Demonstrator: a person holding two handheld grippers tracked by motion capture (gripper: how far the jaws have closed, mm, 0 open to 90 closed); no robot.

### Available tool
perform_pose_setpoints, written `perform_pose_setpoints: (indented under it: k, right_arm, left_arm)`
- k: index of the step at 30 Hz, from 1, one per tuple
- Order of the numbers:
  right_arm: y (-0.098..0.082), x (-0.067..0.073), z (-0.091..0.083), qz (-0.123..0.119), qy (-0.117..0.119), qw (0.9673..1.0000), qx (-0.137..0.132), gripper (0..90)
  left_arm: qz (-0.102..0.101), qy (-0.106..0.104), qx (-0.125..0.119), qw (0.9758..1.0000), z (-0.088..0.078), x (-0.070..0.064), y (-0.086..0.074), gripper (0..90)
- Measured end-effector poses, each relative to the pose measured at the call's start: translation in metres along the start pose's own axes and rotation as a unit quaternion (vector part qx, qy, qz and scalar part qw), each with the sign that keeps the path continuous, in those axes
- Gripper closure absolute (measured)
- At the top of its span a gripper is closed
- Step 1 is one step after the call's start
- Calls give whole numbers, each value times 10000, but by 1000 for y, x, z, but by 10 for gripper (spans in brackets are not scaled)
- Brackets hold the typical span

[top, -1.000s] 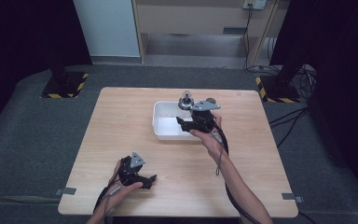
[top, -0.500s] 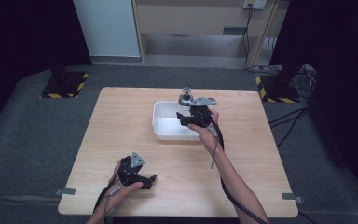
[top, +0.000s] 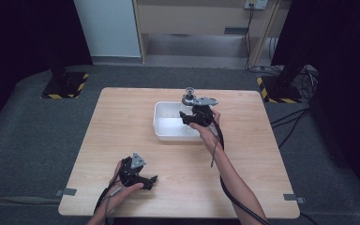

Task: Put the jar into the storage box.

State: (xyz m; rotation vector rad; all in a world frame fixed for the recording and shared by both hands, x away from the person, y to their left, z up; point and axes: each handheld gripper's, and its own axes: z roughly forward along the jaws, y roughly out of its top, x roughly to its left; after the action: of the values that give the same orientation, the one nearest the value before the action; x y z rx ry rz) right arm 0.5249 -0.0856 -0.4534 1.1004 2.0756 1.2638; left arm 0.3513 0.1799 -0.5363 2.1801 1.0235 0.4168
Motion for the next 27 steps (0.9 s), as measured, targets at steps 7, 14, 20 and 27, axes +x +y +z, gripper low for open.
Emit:
perform_pose_setpoints:
  k: [7,14,20,27]
  right_arm:
    - [-4,1,8,48,-30,10000,43,314]
    - [-4,4,16,59,-25,10000,27,314]
    - [-2,5,20,-2,-64,10000,19,314]
    - [-4,4,22,40,-51,10000,10,314]
  left_arm:
    - [-1,0,-1,10000,0,0,0,0]
    - [0,1,-1,10000,0,0,0,0]
    - [-1,1,-2,10000,0,0,0,0]
    - [1,1,-1,10000,0,0,0,0]
